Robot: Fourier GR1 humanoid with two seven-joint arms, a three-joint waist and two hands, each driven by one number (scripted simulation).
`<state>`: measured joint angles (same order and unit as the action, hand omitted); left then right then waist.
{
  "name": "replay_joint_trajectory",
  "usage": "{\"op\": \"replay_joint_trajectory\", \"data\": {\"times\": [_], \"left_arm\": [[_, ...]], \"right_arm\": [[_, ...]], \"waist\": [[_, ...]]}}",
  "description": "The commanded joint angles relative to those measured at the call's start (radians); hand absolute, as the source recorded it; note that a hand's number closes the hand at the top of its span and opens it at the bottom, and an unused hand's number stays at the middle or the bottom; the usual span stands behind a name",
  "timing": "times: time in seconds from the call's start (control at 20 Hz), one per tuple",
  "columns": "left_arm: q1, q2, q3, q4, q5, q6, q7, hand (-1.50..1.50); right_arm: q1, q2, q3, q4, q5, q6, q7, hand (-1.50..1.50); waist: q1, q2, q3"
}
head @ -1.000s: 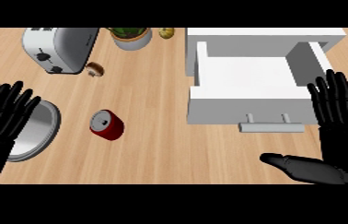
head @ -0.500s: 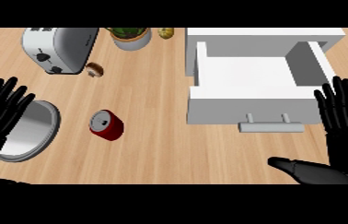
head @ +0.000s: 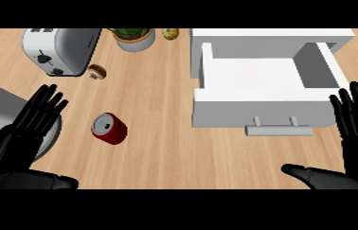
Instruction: Pick up the can, place it into the drawer and close the drawer
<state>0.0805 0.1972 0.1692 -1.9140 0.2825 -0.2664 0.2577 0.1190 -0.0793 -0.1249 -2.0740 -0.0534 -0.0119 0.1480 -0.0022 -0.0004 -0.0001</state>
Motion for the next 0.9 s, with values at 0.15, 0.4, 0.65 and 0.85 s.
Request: {"op": "replay_joint_trajectory", "data": {"times": [0.15,0.4,0.65,0.85], "left_arm": [[0.028,-0.013,0.015,0.208,-0.102,-0.069,-0.207,-1.5],[0.01,-0.065,-0.031,0.382,-0.227,-0.044,-0.372,-1.5],[0.028,-0.064,-0.004,0.337,-0.223,-0.002,-0.336,-1.5],[-0.047,-0.067,0.009,0.571,-0.271,0.009,-0.481,-1.5]], "right_arm": [[0.04,-0.011,-0.029,-0.064,-0.032,0.028,0.033,-1.5],[0.026,-0.01,-0.033,-0.074,-0.032,0.039,0.033,-1.5],[0.018,-0.011,-0.078,-0.071,-0.024,0.032,0.038,-1.5],[0.063,-0.018,-0.105,-0.092,-0.074,0.082,0.034,-1.5]], "waist": [[-0.001,0.0,0.0],[-0.003,0.001,-0.001],[0.002,0.0,0.0],[-0.002,0.0,0.0]]}}
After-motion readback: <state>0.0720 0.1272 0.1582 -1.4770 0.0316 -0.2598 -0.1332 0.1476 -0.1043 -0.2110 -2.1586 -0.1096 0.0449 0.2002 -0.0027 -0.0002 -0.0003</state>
